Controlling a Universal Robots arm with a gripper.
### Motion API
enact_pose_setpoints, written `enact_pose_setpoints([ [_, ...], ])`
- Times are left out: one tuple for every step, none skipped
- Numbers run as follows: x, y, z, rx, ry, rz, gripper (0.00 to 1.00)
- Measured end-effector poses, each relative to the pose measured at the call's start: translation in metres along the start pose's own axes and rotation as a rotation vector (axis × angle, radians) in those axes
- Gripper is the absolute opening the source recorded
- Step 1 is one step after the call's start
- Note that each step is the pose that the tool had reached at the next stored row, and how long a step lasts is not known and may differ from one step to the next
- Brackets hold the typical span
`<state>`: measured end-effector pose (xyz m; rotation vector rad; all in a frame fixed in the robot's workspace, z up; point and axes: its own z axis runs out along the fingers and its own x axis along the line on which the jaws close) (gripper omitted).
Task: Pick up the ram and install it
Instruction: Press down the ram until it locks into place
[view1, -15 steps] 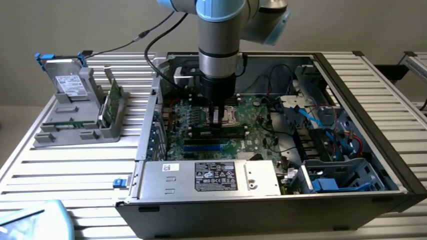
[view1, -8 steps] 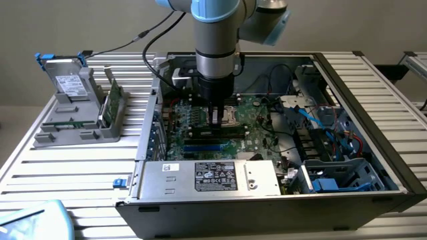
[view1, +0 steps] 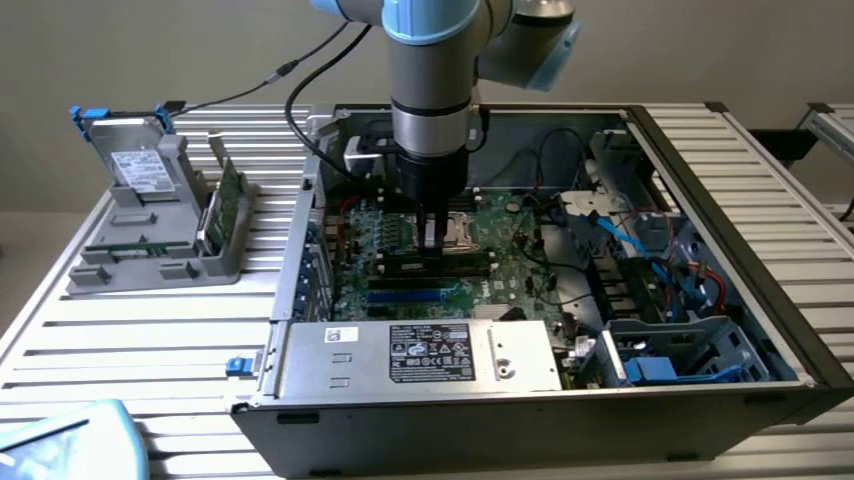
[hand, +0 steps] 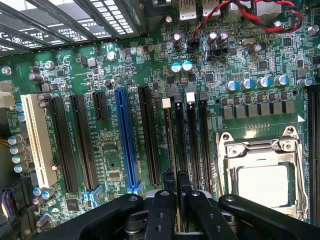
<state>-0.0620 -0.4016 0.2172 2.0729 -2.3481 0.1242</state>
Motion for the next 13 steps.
enact_pose_setpoints([
  [0.0000, 0.0000, 0.0000, 0.0000, 0.0001, 0.000, 0.14],
  [0.0000, 0.0000, 0.0000, 0.0000, 0.0000, 0.000, 0.14],
  [0.0000, 0.0000, 0.0000, 0.0000, 0.0001, 0.000, 0.14],
  [0.0000, 0.0000, 0.0000, 0.0000, 0.0001, 0.000, 0.14],
  [0.0000, 0.0000, 0.0000, 0.0000, 0.0001, 0.000, 0.14],
  [0.0000, 0.0000, 0.0000, 0.0000, 0.0000, 0.000, 0.14],
  [0.0000, 0.0000, 0.0000, 0.0000, 0.0000, 0.000, 0.14],
  [0.0000, 0.0000, 0.0000, 0.0000, 0.0000, 0.000, 0.14],
  [0.0000, 0.0000, 0.0000, 0.0000, 0.0000, 0.000, 0.14],
  [0.0000, 0.0000, 0.0000, 0.0000, 0.0000, 0.000, 0.14],
  [0.0000, 0.0000, 0.0000, 0.0000, 0.0001, 0.000, 0.14],
  [0.0000, 0.0000, 0.0000, 0.0000, 0.0001, 0.000, 0.14],
  [0.0000, 0.0000, 0.0000, 0.0000, 0.0000, 0.000, 0.14],
])
